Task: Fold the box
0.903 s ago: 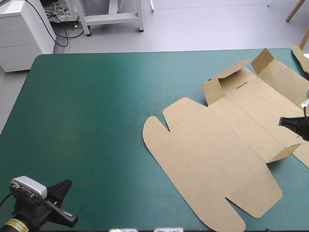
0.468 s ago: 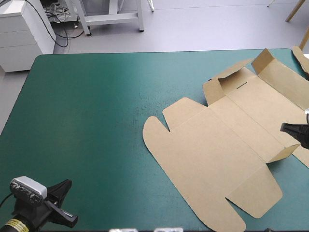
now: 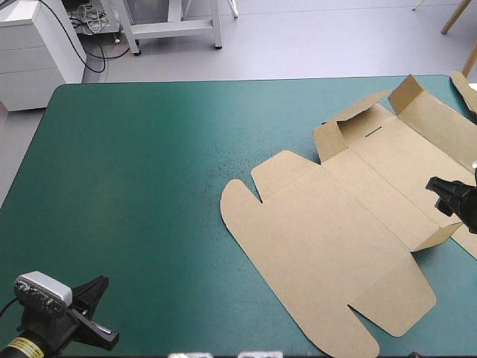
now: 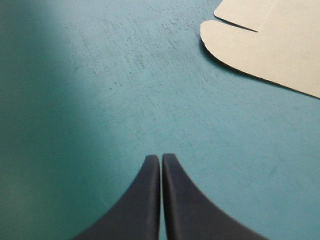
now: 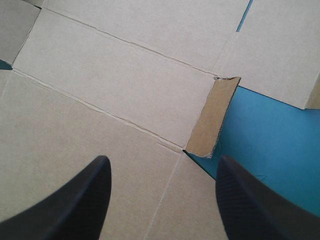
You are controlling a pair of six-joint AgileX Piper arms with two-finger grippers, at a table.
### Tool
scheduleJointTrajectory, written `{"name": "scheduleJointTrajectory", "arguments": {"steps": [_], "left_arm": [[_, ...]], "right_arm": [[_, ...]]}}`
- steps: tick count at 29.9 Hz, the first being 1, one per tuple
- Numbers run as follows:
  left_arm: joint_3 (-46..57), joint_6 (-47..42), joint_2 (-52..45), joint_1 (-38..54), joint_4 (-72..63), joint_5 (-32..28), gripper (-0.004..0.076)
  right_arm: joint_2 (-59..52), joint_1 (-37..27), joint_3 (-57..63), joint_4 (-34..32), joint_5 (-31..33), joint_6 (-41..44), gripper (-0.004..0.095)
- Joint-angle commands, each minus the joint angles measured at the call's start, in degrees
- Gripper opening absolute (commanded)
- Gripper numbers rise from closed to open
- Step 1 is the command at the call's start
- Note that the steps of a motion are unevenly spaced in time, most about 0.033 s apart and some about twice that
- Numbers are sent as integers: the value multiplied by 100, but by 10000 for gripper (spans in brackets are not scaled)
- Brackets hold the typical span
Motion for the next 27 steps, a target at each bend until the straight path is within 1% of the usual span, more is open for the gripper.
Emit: {"name": "scheduleJointTrajectory", "arguments": {"steps": [1, 6, 13, 17, 22, 27], "left_arm": [[-178, 8, 87, -38, -25, -411, -8], [-178, 8, 87, -38, -25, -411, -8], [-178, 8, 87, -38, -25, -411, -8], [-178, 8, 87, -38, -25, -411, -8], [-178, 8, 87, -38, -25, -411, -8], [-178, 8, 87, -38, -25, -411, -8]], "right_arm": [[-109, -32, -123, 56, -225, 198, 554], [-170, -32, 195, 18, -225, 281, 553], [-173, -32, 830, -271, -225, 452, 551], [-173, -32, 1024, -548, -252, 521, 551], [-161, -32, 1147, -886, -493, 731, 551], [-150, -32, 1147, -848, -975, 781, 551]]}}
